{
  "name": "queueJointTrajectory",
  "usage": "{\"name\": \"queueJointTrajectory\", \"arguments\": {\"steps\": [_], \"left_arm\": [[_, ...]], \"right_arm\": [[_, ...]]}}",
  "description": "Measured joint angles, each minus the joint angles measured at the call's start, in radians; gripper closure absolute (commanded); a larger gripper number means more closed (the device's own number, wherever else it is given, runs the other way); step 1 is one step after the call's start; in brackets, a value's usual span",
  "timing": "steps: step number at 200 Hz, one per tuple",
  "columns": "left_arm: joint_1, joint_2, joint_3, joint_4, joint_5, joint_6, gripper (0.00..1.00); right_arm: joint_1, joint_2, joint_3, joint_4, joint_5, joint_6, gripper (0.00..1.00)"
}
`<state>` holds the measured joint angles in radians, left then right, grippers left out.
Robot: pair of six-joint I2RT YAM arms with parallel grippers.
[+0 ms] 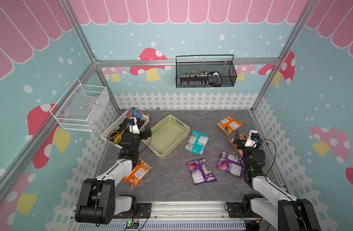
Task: Put the candies in the basket
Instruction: Pick up the candy at the center of the board.
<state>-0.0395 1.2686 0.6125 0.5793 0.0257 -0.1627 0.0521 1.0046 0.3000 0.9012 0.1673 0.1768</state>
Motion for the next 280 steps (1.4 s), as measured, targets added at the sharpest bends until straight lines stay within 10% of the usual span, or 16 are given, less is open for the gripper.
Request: {"name": "queueJointTrajectory", "arguments": {"steps": [88, 170, 280], "left_arm": [[0.055, -0.234, 0.150, -0.511, 0.014, -0.363, 0.01], [0.151, -0.311, 0.103, -0.881, 0.102, -0.588, 0.04], [0.076, -0.210, 0.047, -1.277, -0.063, -0.770, 0.45]], "right_arm": [[-0.006, 0.142, 0.563, -0.877, -0.198, 0.267, 0.01], [0.138, 0.249, 0.520, -1.044, -0.346, 0.353, 0.01], [0.501, 0.270, 0.505, -1.037, -0.262, 0.431, 0.02]]}}
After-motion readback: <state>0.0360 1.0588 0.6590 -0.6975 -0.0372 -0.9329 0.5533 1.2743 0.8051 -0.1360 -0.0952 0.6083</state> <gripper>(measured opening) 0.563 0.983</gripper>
